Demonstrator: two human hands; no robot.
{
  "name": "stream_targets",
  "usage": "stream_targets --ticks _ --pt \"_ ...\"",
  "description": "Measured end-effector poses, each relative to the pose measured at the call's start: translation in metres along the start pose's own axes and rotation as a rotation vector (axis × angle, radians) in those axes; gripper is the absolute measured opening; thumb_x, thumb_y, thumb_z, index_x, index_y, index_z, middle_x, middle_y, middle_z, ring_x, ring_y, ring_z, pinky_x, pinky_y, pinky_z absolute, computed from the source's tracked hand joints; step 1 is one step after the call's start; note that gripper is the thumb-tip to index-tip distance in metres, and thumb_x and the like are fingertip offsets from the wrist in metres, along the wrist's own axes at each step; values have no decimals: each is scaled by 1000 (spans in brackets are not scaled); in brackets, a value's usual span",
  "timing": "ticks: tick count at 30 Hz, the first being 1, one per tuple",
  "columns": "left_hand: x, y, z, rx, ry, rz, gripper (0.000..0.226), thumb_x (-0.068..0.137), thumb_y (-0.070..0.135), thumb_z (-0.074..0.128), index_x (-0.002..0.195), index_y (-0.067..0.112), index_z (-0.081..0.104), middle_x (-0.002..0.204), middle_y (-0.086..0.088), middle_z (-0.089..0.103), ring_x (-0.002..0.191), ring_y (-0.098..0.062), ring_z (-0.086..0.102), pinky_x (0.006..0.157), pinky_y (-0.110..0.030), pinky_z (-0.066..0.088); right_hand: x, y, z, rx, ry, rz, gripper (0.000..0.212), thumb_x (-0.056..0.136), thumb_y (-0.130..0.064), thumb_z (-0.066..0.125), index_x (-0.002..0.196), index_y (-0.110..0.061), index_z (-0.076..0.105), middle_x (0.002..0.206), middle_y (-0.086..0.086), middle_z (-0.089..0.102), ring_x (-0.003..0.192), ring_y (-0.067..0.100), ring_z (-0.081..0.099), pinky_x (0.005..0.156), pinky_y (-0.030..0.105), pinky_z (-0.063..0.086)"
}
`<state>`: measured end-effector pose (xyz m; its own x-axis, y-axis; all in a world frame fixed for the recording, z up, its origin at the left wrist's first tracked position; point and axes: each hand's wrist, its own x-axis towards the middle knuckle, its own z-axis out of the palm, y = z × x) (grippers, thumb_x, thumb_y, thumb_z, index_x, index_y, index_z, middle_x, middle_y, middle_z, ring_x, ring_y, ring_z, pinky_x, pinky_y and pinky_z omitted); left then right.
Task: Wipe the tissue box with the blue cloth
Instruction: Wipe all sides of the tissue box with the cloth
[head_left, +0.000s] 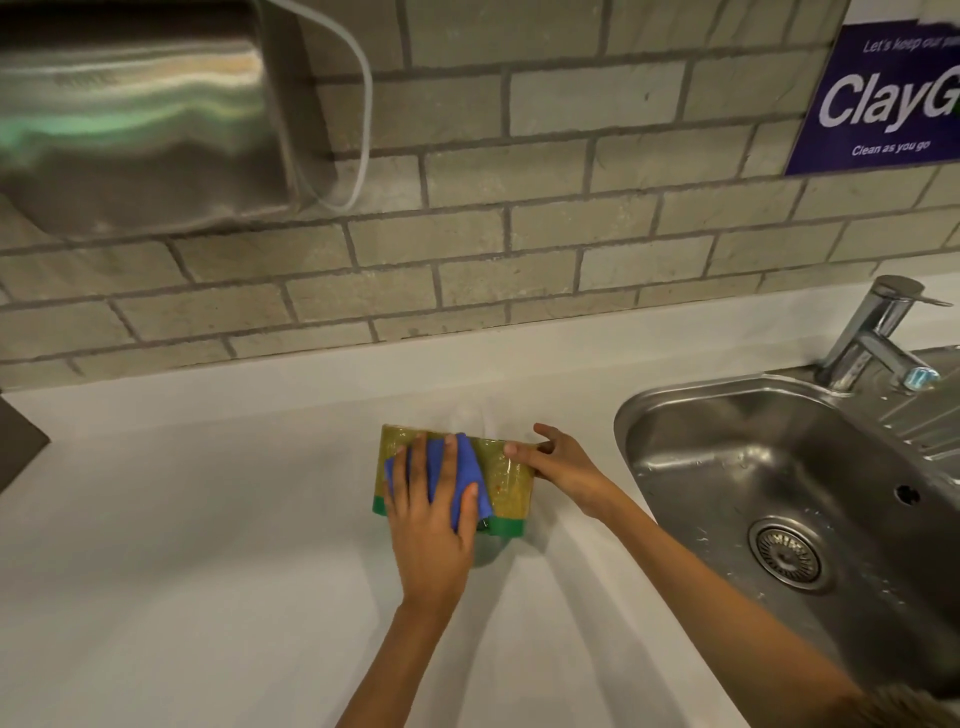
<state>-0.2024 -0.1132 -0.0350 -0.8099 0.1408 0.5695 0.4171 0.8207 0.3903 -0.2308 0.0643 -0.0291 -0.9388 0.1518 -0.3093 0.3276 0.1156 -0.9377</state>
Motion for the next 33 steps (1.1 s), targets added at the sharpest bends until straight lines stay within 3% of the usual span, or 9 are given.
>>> stream_targets --ticks 3,7,9,12,15,17,24,30,33 --pt "5 24 0 -25 -40 -76 62 98 44 16 134 6 49 132 -24 57 123 -46 51 105 -59 35 -1 0 0 30 7 4 112 58 -53 76 146 -10 22 136 16 50 121 27 54 107 41 42" --pt "-16 15 10 -12 -87 179 53 97 48 22 141 20 31 141 -18 50 136 -32 33 117 -45 14 -1 2 -3 20 7 6 107 64 -48 76 147 -10 20 133 16 53 120 26 55 107 40 42" --pt "-20 -2 12 -21 -45 187 54 96 50 23 144 26 26 142 -20 47 136 -34 30 117 -47 18 -2 1 -4 11 5 8 106 63 -46 77 147 -11 21 131 15 54 120 26 55 108 40 41" --pt "-16 -13 8 -144 55 -73 59 95 53 21 144 21 31 146 -26 39 136 -43 29 107 -61 34 -1 0 -2 4 12 6 106 64 -45 77 147 -11 20 130 14 54 120 27 55 108 39 40" --pt "-8 -4 10 -279 129 -368 68 94 56 19 143 12 38 149 -29 29 138 -47 24 107 -63 32 -3 -1 4 -19 30 2 108 63 -49 77 147 -14 19 132 14 53 120 26 54 101 30 41" --pt "-10 10 13 -271 118 -392 69 95 54 17 142 9 39 147 -31 31 137 -49 24 109 -63 28 -4 0 7 -9 59 6 110 62 -52 76 147 -14 17 135 14 52 120 26 55 101 31 42" --pt "-37 11 25 -39 18 241 51 98 46 23 144 25 27 146 -15 27 136 -36 23 118 -42 9 -9 -4 2 6 42 9 116 61 -52 76 149 -11 12 131 15 56 118 24 57 107 39 42" --pt "-23 8 24 -428 166 -350 65 95 53 21 147 14 27 152 -28 19 142 -41 19 111 -55 31 -9 -5 3 -4 55 29 116 60 -53 77 148 -12 13 134 16 54 121 26 54 108 39 40" --pt "-24 13 28 -336 117 -296 64 96 51 20 145 11 30 150 -30 25 141 -44 18 107 -60 33 -9 -8 5 7 76 33 118 58 -55 76 148 -13 12 138 16 50 125 27 51 108 40 40"
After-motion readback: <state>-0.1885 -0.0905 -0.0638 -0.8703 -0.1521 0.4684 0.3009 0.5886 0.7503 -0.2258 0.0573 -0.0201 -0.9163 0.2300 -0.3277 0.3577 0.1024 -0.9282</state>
